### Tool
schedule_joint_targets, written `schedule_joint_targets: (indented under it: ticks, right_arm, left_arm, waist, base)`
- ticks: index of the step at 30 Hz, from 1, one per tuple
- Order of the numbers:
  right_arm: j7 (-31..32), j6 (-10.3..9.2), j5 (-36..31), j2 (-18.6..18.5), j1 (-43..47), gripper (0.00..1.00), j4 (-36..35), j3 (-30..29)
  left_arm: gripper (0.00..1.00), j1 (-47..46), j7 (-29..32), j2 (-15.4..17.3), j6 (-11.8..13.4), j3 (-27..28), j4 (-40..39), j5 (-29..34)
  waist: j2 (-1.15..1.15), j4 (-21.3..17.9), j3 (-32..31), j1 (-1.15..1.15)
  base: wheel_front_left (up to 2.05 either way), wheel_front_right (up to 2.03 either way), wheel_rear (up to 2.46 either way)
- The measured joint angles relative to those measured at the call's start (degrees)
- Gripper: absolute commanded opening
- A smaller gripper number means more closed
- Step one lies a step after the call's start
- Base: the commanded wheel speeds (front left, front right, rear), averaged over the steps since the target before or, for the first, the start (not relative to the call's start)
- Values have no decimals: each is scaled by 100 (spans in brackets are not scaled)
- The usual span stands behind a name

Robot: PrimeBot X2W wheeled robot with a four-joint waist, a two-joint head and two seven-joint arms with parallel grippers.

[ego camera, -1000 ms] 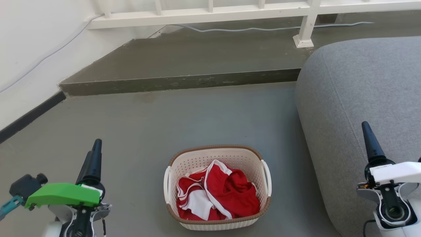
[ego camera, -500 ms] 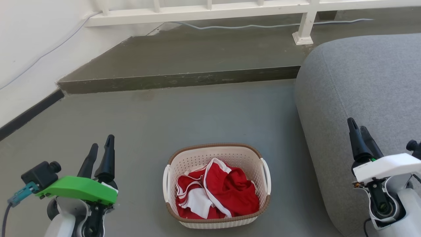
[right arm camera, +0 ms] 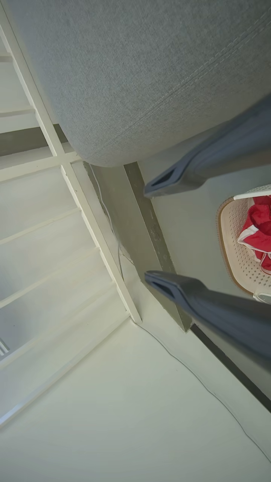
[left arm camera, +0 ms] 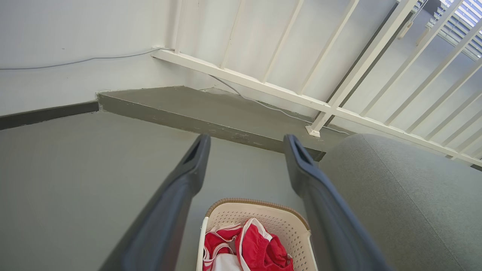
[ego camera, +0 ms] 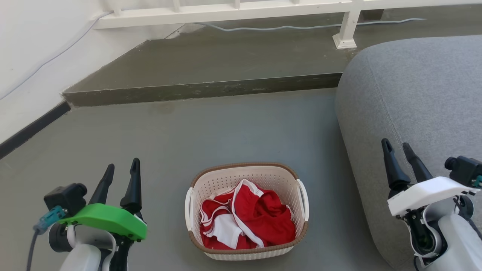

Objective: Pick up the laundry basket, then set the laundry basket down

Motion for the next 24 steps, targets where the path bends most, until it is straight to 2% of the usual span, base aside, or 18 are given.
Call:
schedule_joint_targets:
  ticks: [12, 24]
  right_arm:
    - [-225, -166, -938, -47, 1, 100, 232, 250]
    - [-417, -237, -1808, -97, 0, 100, 343, 419]
  left_arm:
    - [100, 2, -219, 1, 219, -211, 126, 887]
    - [100, 3, -420, -16, 427, -336, 220, 1667]
  waist:
    - [0, -13, 21, 0]
    - [0, -39, 28, 0]
  base:
    - [0, 0, 0]
    - [0, 0, 0]
